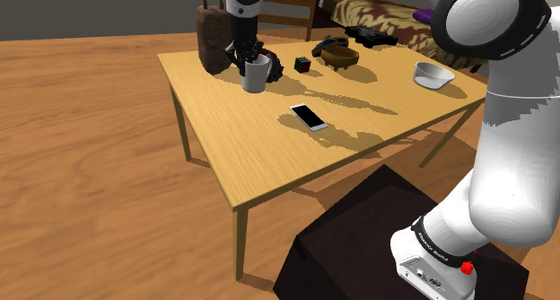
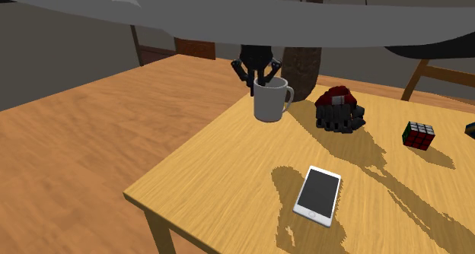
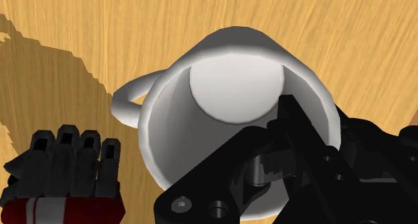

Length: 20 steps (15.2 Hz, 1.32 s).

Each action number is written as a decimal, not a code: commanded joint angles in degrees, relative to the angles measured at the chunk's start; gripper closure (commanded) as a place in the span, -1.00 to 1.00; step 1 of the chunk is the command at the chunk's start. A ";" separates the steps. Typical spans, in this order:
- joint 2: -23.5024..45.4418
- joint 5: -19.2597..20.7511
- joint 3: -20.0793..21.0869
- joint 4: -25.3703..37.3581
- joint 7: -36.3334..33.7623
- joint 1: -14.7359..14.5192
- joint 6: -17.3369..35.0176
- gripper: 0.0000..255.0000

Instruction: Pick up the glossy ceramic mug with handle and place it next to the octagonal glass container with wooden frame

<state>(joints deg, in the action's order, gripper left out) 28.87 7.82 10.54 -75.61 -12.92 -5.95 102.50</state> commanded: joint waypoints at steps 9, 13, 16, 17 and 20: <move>0.42 -0.08 0.06 8.49 0.58 -0.49 -8.03 1.00; 1.23 0.01 0.05 12.87 0.79 -0.84 -11.60 1.00; 2.16 0.14 0.01 16.74 0.96 -1.19 -14.52 1.00; 2.56 0.20 0.00 18.17 1.02 -1.32 -15.55 1.00; 4.08 0.43 -0.08 23.06 1.23 -1.82 -18.90 1.00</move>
<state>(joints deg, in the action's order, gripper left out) 32.97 8.23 10.45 -53.45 -11.69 -7.65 84.52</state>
